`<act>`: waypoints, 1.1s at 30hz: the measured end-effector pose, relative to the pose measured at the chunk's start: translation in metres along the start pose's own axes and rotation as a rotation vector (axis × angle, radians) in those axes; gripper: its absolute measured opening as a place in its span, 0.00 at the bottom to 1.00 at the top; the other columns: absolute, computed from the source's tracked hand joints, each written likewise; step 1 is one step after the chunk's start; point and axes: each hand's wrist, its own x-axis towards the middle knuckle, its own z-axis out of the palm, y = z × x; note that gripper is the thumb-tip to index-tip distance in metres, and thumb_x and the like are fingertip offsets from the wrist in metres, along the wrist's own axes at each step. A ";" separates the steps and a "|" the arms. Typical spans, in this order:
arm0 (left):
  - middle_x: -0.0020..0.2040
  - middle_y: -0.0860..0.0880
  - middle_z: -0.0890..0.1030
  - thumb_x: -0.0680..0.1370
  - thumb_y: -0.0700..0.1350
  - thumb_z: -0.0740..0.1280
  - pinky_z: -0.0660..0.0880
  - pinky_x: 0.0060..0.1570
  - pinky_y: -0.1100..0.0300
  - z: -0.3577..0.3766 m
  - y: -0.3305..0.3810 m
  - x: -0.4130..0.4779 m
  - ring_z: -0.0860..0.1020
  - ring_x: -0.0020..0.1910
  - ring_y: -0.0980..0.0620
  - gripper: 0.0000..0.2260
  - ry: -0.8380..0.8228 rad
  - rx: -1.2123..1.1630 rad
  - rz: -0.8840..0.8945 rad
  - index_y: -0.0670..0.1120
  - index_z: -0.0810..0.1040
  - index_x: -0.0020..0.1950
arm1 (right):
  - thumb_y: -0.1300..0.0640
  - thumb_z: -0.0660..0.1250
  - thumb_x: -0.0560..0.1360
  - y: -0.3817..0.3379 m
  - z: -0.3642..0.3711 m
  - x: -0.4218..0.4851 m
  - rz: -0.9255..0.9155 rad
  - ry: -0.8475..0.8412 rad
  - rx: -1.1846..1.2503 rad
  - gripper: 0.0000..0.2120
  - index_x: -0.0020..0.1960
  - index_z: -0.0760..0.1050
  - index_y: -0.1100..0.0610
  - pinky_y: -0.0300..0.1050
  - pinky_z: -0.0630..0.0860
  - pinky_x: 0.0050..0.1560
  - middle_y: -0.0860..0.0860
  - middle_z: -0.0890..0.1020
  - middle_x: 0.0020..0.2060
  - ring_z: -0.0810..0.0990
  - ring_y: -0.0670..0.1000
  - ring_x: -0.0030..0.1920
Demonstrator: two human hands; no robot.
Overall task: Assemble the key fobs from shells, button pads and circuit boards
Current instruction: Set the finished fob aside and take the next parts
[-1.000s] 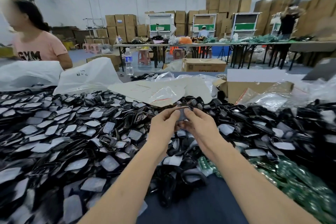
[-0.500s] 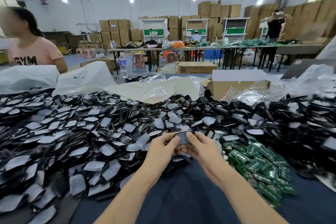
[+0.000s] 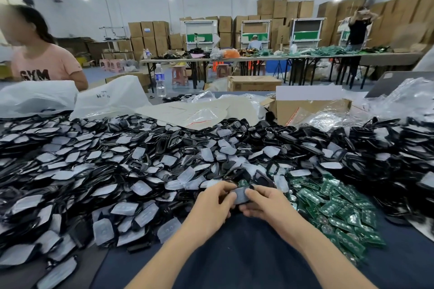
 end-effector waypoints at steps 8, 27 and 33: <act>0.38 0.56 0.81 0.81 0.51 0.62 0.72 0.33 0.64 -0.009 0.002 0.004 0.73 0.27 0.62 0.07 -0.274 0.396 0.014 0.56 0.78 0.55 | 0.45 0.61 0.82 -0.028 -0.001 0.012 -0.237 0.214 -0.847 0.06 0.52 0.77 0.41 0.38 0.74 0.36 0.43 0.83 0.43 0.78 0.41 0.30; 0.42 0.51 0.82 0.84 0.48 0.58 0.74 0.33 0.55 -0.156 -0.029 0.124 0.78 0.34 0.51 0.12 0.229 0.666 -0.139 0.50 0.79 0.63 | 0.54 0.57 0.83 -0.082 0.076 0.151 -0.387 0.151 -0.942 0.12 0.63 0.75 0.48 0.47 0.76 0.43 0.43 0.81 0.44 0.79 0.47 0.39; 0.55 0.45 0.83 0.83 0.46 0.58 0.79 0.53 0.49 -0.217 -0.061 0.152 0.81 0.50 0.45 0.13 0.295 0.820 -0.277 0.47 0.77 0.64 | 0.55 0.56 0.83 -0.085 0.133 0.196 -0.427 0.013 -0.972 0.14 0.66 0.74 0.52 0.54 0.79 0.54 0.51 0.80 0.55 0.79 0.53 0.51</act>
